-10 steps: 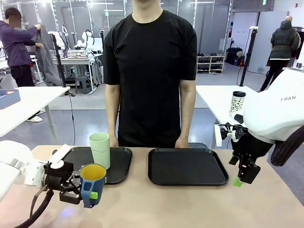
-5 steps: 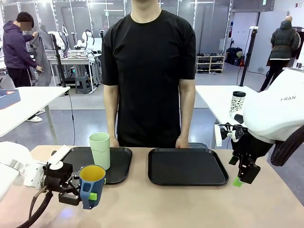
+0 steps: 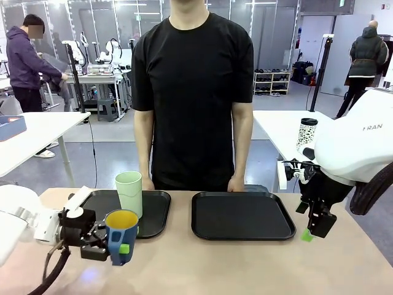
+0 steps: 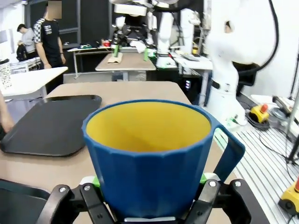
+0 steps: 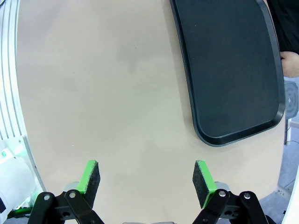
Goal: Sort and store the cups by type.
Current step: Pick up the Handle plastic cup and place it into the empty Flat Tray.
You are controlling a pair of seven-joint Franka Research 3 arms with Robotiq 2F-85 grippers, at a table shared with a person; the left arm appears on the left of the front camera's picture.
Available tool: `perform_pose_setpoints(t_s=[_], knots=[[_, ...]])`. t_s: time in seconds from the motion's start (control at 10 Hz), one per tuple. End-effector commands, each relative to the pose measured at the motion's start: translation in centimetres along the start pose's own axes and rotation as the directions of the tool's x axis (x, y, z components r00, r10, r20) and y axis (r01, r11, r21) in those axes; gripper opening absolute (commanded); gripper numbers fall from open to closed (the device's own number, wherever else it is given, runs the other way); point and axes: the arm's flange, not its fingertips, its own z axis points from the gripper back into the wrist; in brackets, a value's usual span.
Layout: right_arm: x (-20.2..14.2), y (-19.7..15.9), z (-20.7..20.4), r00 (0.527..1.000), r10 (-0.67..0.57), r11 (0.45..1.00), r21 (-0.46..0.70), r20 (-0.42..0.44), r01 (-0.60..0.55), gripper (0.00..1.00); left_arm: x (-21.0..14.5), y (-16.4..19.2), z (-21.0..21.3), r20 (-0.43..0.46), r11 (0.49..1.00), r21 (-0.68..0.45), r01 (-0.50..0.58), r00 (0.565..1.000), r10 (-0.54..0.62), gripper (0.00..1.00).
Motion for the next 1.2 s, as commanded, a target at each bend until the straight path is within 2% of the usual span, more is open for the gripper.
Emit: perform_pose_setpoints(t_s=[0.0,0.4,0.7,0.8,0.9,1.1], knots=[[0.0,0.3,0.0,1.0,-0.013,1.0,-0.011,-0.011,0.013,1.0,-0.5,1.7,-3.2,0.034,0.993,0.118,-0.013,0.999,0.009,0.71],[0.0,0.3,0.0,1.0,-0.013,1.0,-0.011,-0.011,0.013,1.0,-0.6,2.5,-11.7,0.074,0.992,0.129,0.01,0.997,-0.019,0.71],[0.0,0.3,0.0,1.0,-0.013,1.0,-0.011,-0.011,0.013,1.0,-1.0,3.0,-15.7,0.126,0.987,0.159,0.017,0.991,-0.037,0.71],[0.0,0.3,0.0,1.0,-0.013,1.0,-0.011,-0.011,0.013,1.0,-1.1,2.9,-16.3,0.132,0.991,0.136,0.016,0.991,-0.034,0.71],[0.0,0.3,0.0,1.0,-0.013,1.0,-0.011,-0.011,0.013,1.0,1.6,3.2,-14.7,0.122,0.994,0.107,-0.034,0.992,0.021,0.71],[0.0,0.3,0.0,1.0,-0.013,1.0,-0.011,-0.011,0.013,1.0,1.6,3.2,-14.7,0.122,0.994,0.107,-0.034,0.992,0.021,0.71]])
